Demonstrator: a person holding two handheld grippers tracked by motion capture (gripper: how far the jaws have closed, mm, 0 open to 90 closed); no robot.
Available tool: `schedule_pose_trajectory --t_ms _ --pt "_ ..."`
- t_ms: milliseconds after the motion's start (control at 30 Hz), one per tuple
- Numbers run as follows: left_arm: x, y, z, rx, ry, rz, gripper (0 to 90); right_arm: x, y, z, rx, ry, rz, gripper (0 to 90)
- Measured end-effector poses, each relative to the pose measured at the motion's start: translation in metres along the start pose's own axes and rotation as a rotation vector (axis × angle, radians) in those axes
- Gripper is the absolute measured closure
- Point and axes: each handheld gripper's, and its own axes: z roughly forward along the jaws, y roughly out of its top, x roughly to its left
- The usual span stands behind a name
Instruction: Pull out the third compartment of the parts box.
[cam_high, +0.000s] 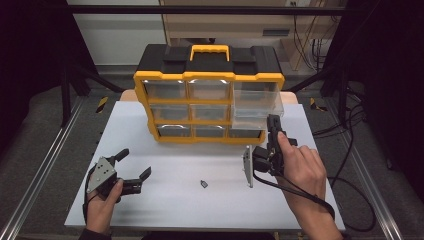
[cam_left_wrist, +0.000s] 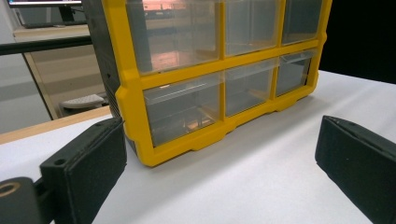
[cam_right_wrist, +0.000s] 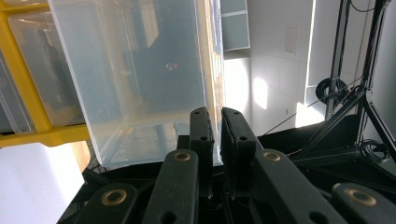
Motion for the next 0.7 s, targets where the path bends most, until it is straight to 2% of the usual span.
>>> schedule_pose_trajectory --t_ms 100,367,633,667,700 --pt "0.0 -0.001 0.002 0.01 -0.004 0.002 1.9 0.001 0.0 -0.001 0.004 -0.001 0.004 83.3" --pt "-0.001 -0.001 0.0 0.004 -0.002 -0.001 1.9 0.009 0.002 -0.002 -0.004 -0.025 -0.022 82.7" --pt "-0.002 -0.002 0.002 0.021 -0.005 0.006 1.9 0.01 0.003 -0.001 -0.004 -0.032 -0.003 81.3" --pt "-0.002 -0.002 0.002 0.024 -0.001 0.004 2.0 0.011 0.002 -0.001 -0.014 -0.04 0.023 79.5" --pt "-0.001 -0.002 0.002 0.024 0.001 0.002 2.0 0.011 0.002 -0.001 -0.014 -0.04 0.023 79.5"
